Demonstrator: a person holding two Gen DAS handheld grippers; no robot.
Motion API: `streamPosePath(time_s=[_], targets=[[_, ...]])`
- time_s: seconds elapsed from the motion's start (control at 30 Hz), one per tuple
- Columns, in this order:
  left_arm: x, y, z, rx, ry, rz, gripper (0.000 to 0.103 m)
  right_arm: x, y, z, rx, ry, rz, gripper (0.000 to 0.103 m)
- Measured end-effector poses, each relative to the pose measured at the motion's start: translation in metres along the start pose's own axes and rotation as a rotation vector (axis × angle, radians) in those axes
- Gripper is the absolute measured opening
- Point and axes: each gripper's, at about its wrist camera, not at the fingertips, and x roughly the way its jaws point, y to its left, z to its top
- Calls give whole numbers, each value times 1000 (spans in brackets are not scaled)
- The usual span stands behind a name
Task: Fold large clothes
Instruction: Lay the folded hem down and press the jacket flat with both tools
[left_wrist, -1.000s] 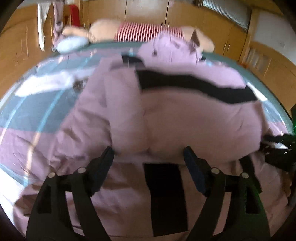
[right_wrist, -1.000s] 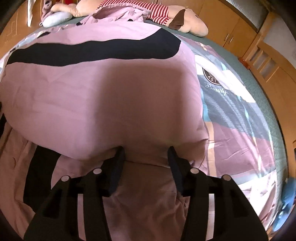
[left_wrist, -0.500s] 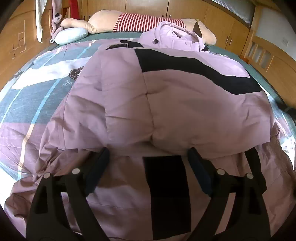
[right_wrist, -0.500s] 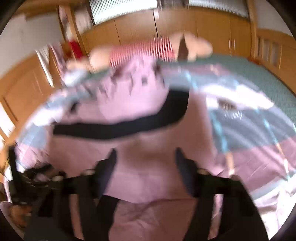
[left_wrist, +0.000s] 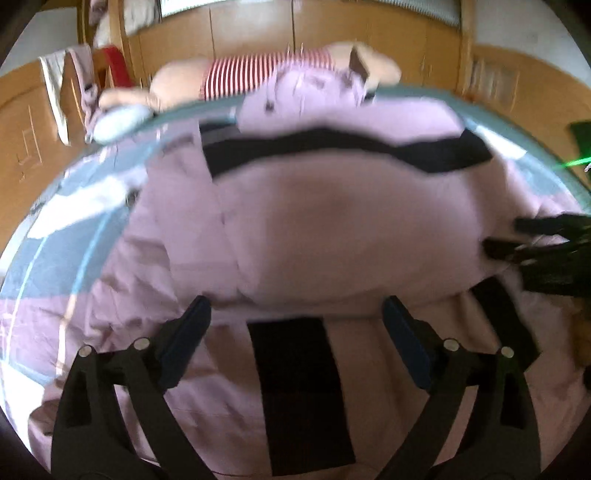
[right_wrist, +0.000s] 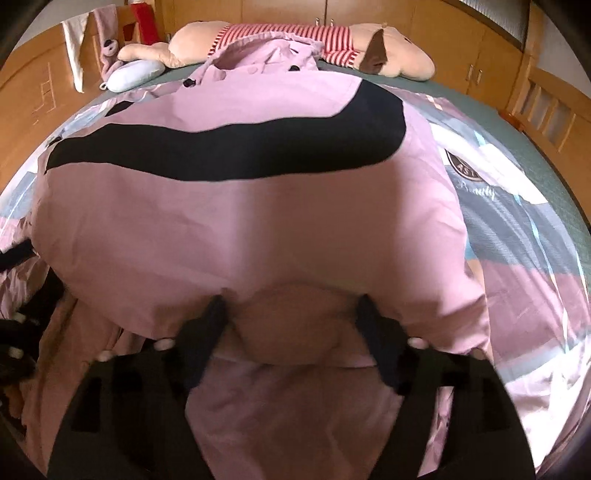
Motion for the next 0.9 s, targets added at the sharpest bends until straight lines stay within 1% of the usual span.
streamPosePath(time_s=[0.03, 0.07, 0.13, 0.17, 0.23, 0.3, 0.33, 0.4, 0.43, 0.47, 0.5, 0.57, 0.6, 0.67, 0.83, 0.9], targets=[[6, 3, 0, -15, 29, -9, 98, -1, 1, -3, 10, 11, 8, 89], [9, 6, -2, -32, 53, -18, 99, -1, 2, -4, 13, 31, 13, 92], [13, 13, -2, -71, 72, -46, 101, 0, 7, -5, -20, 73, -10, 92], [13, 15, -2, -75, 74, -48, 101, 1, 13, -5, -55, 105, -33, 93], [14, 12, -3, -66, 76, -36, 101, -1, 20, -8, -105, 125, -72, 94], [15, 12, -2, -59, 77, -28, 101, -10, 25, -9, -110, 85, -92, 93], [15, 12, -2, -60, 78, -29, 101, -22, 25, -7, -91, 10, -74, 93], [15, 12, -3, -59, 80, -28, 101, -41, 22, -4, -48, -105, -4, 93], [15, 10, -4, -59, 81, -27, 101, -45, 20, -4, -27, -139, 20, 93], [16, 10, -4, -57, 82, -25, 101, -43, 18, -3, -13, -145, 10, 93], [15, 9, -4, -58, 83, -26, 101, -37, 18, -3, -13, -125, -7, 93], [14, 10, -3, -61, 84, -28, 101, -8, 13, -9, -2, -7, -11, 93], [13, 9, -3, -60, 85, -29, 101, 1, 9, -12, 16, 24, -3, 94], [15, 9, -4, -57, 86, -26, 101, 3, 8, -10, 27, 19, 4, 94], [15, 9, -3, -55, 87, -23, 101, 7, 16, -10, -6, 23, -17, 100], [15, 8, -3, -56, 86, -22, 101, 7, 16, -8, -8, 23, -17, 100]])
